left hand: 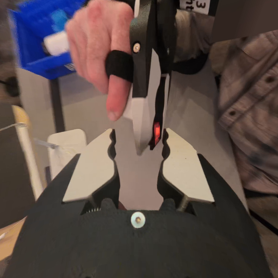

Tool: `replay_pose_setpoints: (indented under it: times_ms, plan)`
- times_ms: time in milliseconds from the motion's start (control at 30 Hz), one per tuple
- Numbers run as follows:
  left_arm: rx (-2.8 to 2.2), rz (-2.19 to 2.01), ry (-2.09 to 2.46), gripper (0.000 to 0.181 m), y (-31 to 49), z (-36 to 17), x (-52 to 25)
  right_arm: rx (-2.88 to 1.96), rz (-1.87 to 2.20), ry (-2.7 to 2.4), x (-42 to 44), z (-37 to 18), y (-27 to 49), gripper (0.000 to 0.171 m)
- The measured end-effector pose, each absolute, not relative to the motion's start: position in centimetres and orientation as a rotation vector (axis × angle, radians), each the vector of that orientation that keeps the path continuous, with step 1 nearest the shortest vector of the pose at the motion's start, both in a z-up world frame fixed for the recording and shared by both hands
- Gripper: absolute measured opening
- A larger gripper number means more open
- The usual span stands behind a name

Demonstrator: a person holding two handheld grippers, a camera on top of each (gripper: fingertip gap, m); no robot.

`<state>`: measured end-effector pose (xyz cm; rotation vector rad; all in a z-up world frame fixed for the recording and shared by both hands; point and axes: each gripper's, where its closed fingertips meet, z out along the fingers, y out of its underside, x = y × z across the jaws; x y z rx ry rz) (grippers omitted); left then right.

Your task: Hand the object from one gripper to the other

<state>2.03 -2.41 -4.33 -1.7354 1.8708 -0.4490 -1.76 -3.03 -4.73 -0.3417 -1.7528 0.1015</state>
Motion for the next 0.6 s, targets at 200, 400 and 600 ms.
replay_pose_setpoints:
  times_ms: [200,400,600]
  plan:
    - [-1.635,-0.228,1.546,0.056,0.6,-1.7,-0.3,-0.829,-0.044,-1.498,6.7,-1.9,10.1,0.027]
    - [-1.665,-0.006,1.578,0.045,0.5,-7.0,-2.2,-1.551,-0.057,-1.157,23.2,-7.9,23.2,0.028]
    - [-1.672,-0.060,1.547,0.042,0.1,-9.2,-1.8,-2.018,0.066,-1.133,31.2,-18.1,24.0,0.027]
